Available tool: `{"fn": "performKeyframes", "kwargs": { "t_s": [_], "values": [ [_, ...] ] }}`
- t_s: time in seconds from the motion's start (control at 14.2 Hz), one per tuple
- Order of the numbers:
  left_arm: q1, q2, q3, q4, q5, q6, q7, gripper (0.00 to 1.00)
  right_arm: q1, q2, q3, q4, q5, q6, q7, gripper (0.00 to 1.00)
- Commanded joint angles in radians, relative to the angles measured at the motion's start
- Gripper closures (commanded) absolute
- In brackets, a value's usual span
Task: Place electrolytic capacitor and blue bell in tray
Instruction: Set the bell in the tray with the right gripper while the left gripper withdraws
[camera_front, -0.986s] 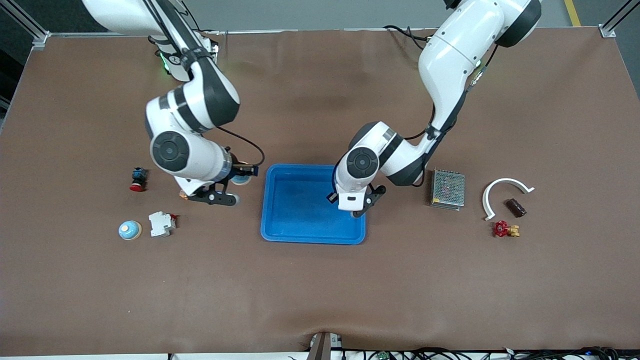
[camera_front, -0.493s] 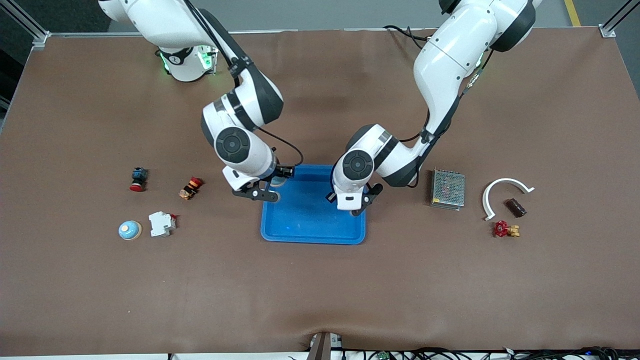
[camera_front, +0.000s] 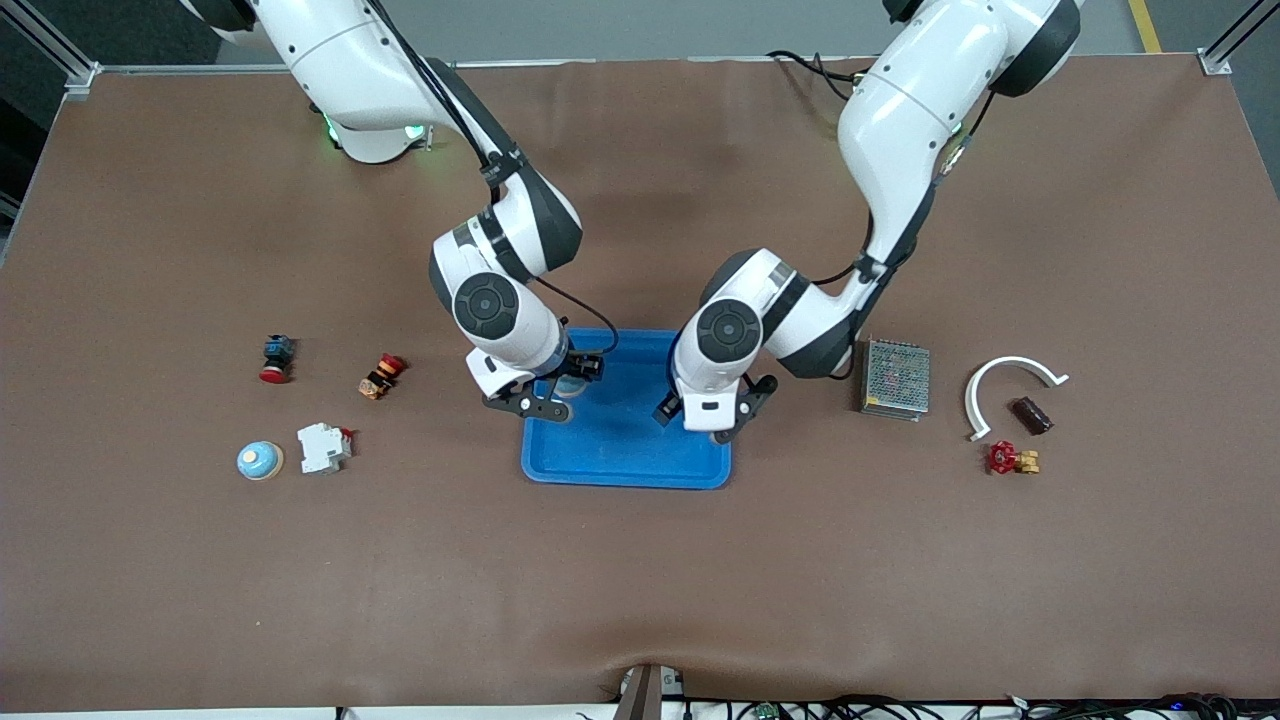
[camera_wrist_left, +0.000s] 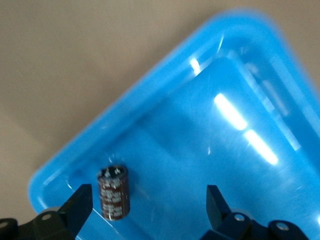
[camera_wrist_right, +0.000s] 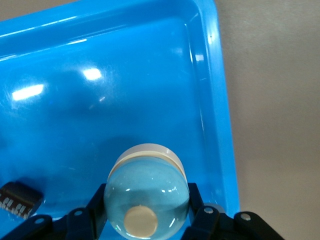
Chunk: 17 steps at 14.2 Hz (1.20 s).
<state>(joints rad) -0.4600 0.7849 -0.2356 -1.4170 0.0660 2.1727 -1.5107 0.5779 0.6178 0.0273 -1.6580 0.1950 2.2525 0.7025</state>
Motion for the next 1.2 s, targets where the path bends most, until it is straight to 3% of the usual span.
{"fn": "performKeyframes", "kwargs": {
  "t_s": [0.0, 0.56, 1.13],
  "values": [
    [0.015, -0.102, 0.047, -0.016, 0.028, -0.071, -0.003, 0.00, 0.037, 0.033, -0.012, 0.017, -0.008, 0.032, 0.014, 0.63],
    [0.179, -0.231, 0.067, -0.026, 0.054, -0.287, 0.306, 0.00, 0.074, 0.086, -0.021, -0.003, -0.051, 0.095, 0.015, 0.61],
    [0.383, -0.297, 0.067, -0.095, 0.060, -0.350, 0.616, 0.00, 0.094, 0.106, -0.027, -0.005, -0.060, 0.093, 0.015, 0.56]
  ]
}}
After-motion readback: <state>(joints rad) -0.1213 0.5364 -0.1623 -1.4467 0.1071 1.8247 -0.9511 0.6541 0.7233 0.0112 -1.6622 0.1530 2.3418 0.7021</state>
